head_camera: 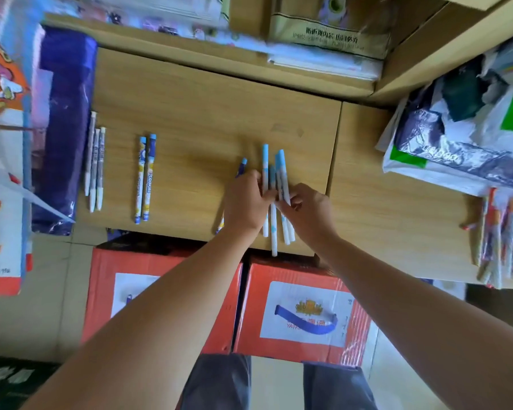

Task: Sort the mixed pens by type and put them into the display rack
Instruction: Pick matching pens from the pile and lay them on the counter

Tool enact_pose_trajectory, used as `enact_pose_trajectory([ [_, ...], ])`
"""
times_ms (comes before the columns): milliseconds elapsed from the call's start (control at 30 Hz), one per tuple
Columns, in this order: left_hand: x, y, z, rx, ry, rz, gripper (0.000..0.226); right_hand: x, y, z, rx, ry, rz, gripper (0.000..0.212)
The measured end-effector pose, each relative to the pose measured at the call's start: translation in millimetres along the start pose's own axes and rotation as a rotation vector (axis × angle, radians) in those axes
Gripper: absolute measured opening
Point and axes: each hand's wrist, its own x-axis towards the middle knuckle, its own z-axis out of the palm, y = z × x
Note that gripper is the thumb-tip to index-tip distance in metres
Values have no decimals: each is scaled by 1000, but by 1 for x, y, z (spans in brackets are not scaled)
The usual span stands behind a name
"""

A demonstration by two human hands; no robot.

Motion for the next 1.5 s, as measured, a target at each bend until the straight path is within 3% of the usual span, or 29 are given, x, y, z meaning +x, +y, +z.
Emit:
enact_pose_trajectory([
  [133,-2,0,-2,93,11,67,25,2,-3,-4,-24,-18,-4,27],
  [267,-10,-6,-11,228,159,167,19,2,-5,-1,-43,-16,33,38],
  [433,-14,-24,-22,333,151,26,21,-1,-6,5,-77,-15,0,46],
  [767,9,-66,-61,238,261,3,13,18,-59,38,12,-22,-34,46],
  [933,19,-84,-92,279,293,72,9,28,-87,54,2,15,-41,49],
  [1133,18,-97,-112,329,348,9,11,25,-93,57,-48,14,-6,50],
  [1367,10,-97,-115,351,278,57,11,19,-95,62,-67,27,27,46],
  [1500,8,-95,-108,357,217,45,24,16,-93,59,-93,26,54,43],
])
